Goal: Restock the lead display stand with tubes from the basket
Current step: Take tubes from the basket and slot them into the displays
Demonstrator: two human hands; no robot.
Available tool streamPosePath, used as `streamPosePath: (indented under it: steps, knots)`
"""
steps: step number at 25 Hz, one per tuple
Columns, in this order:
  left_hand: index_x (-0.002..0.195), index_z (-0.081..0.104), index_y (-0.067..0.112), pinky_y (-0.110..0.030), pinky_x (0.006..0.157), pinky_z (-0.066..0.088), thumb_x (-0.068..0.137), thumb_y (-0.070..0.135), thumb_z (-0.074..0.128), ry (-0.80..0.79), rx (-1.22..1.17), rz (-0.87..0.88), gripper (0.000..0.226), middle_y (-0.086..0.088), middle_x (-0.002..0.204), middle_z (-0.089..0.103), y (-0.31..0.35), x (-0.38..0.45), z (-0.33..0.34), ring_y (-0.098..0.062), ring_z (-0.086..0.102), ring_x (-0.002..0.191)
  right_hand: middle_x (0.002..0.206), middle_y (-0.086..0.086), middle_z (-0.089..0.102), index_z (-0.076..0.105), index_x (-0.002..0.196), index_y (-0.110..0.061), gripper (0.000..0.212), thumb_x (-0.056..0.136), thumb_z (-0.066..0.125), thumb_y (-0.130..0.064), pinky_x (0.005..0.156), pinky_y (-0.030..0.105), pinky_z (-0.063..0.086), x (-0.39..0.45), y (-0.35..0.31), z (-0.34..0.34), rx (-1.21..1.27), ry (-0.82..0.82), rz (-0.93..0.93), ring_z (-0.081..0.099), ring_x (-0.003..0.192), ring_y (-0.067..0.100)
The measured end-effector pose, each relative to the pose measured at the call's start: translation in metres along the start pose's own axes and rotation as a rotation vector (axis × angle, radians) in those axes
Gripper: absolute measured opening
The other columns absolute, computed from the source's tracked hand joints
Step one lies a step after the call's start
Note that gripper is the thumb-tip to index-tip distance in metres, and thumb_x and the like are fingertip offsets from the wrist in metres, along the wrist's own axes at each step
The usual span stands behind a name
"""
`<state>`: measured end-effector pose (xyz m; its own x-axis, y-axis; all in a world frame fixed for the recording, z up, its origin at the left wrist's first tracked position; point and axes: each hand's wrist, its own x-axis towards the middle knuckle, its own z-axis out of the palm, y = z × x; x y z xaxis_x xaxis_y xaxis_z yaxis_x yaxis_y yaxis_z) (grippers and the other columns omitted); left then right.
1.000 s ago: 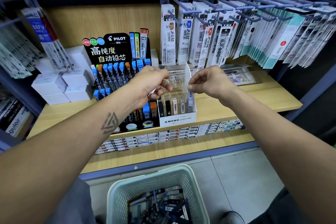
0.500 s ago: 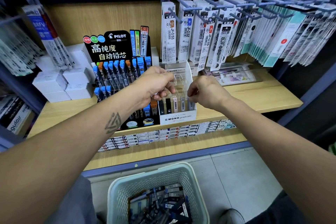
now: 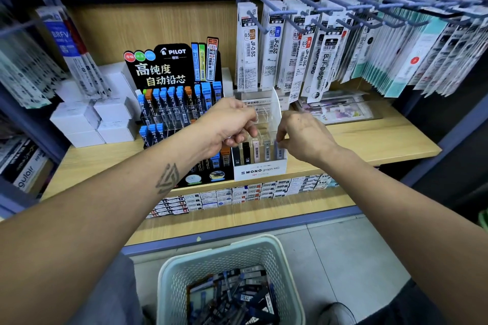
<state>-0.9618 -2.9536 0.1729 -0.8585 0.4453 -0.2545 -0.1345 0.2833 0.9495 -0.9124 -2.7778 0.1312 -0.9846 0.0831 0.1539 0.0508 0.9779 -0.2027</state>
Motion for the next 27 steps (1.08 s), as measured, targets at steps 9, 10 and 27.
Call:
streamPosePath:
  steps: [9,10,27]
  knots:
    - [0.117,0.050,-0.001,-0.025,0.043,0.035,0.096,-0.001,0.048,-0.074,-0.103,-0.070,0.022,-0.016,0.068,0.064,-0.001,-0.003,-0.002,-0.018,0.049,0.051,0.083,-0.006,0.067,0.077,0.081,-0.021,0.011,0.083,0.073,-0.011,0.075,0.028,0.049,0.009,0.006,-0.004,0.166,0.073,-0.001,0.062,0.080,0.016]
    - [0.121,0.048,-0.003,-0.027,0.047,0.038,0.096,-0.005,0.046,-0.084,-0.111,-0.079,0.025,-0.017,0.070,0.065,-0.001,-0.003,-0.002,-0.019,0.052,0.053,0.079,-0.008,0.067,0.078,0.082,-0.021,0.010,0.083,0.073,-0.013,0.073,0.025,0.047,0.011,0.004,-0.008,0.241,0.081,0.027,0.063,0.077,0.014]
    - [0.120,0.048,-0.003,-0.026,0.041,0.041,0.093,-0.013,0.045,-0.084,-0.030,-0.058,0.029,-0.021,0.076,0.068,-0.006,-0.001,-0.004,-0.023,0.058,0.051,0.096,0.000,0.069,0.072,0.085,-0.025,0.008,0.084,0.074,-0.018,0.068,0.029,0.043,0.003,0.001,-0.002,-0.068,-0.043,-0.048,0.064,0.087,0.024]
